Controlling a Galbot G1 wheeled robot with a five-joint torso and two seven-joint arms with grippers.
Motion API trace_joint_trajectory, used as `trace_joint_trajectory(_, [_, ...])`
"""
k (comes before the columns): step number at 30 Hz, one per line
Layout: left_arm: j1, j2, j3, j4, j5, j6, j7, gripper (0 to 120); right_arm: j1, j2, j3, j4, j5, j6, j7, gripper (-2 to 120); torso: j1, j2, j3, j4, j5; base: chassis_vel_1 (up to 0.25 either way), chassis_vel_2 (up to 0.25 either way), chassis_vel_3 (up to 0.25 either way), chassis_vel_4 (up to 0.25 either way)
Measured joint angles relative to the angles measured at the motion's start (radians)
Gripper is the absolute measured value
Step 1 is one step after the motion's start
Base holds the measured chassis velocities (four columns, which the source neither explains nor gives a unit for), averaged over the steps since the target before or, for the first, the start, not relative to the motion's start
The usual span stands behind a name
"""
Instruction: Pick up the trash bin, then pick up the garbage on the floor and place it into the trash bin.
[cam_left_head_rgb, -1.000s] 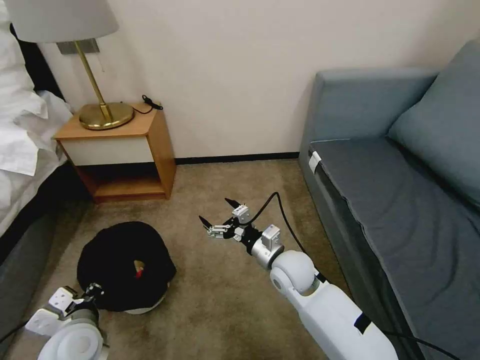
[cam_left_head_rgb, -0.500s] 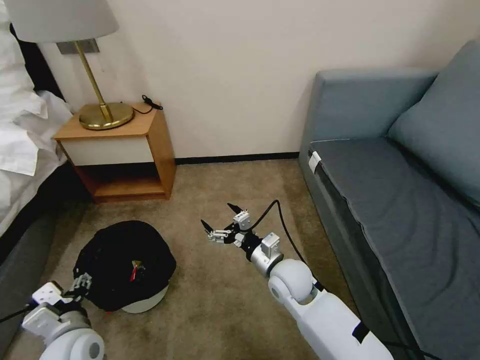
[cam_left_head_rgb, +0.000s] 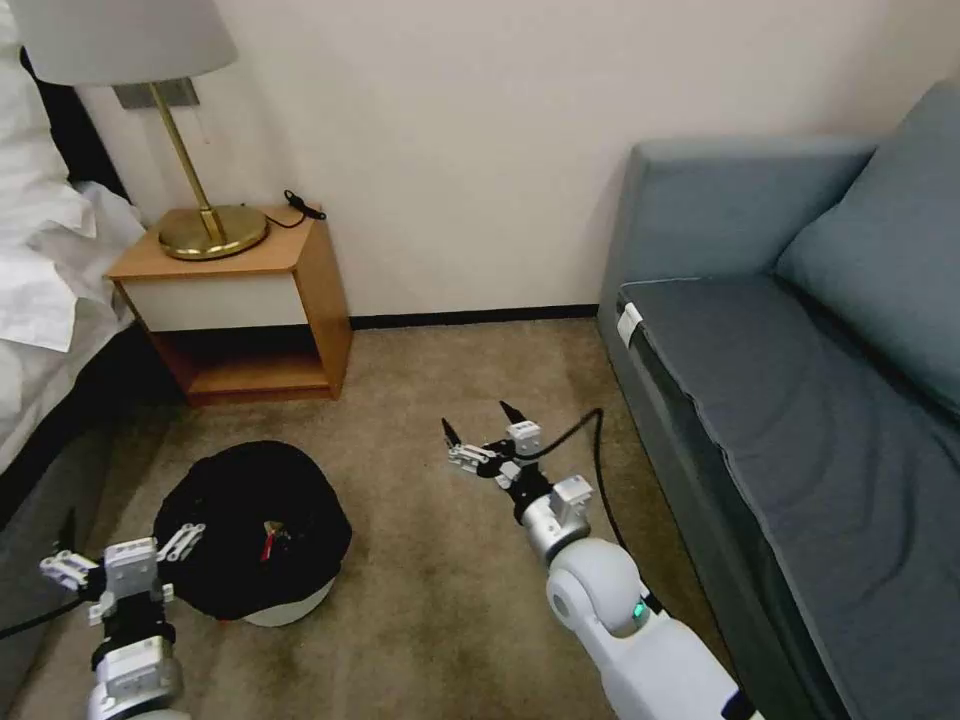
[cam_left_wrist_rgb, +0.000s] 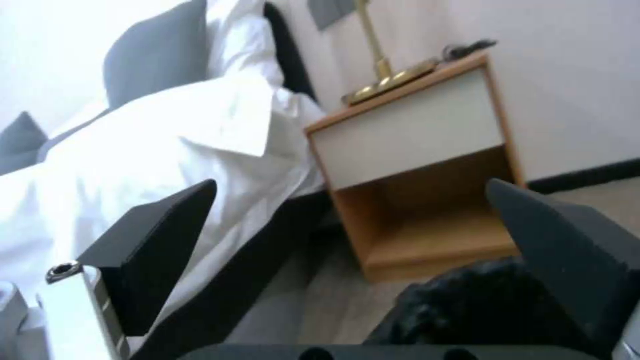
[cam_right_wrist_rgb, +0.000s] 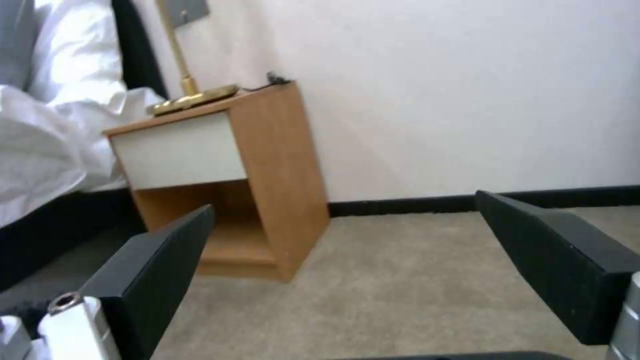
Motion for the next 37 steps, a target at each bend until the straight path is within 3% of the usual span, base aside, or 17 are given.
trace_joint_trajectory(12, [0.061, -0.042, 0.047, -0.079, -0.058, -0.031, 0.072, 100, -0.128, 0.006, 0.054, 0.055, -0.015, 0.046, -0.015, 100, 0.0, 0.0, 0.0, -0.0001, 0.0, 0.0, 0.0, 0.0, 0.0])
trace_joint_trajectory(37, [0.063, -0.044, 0.048, -0.084, -0.062, -0.023, 0.073, 100, -0.132, 0.006, 0.055, 0.055, -0.02, 0.049, -0.021, 100, 0.0, 0.0, 0.0, 0.0, -0.0001, 0.0, 0.0, 0.0, 0.0])
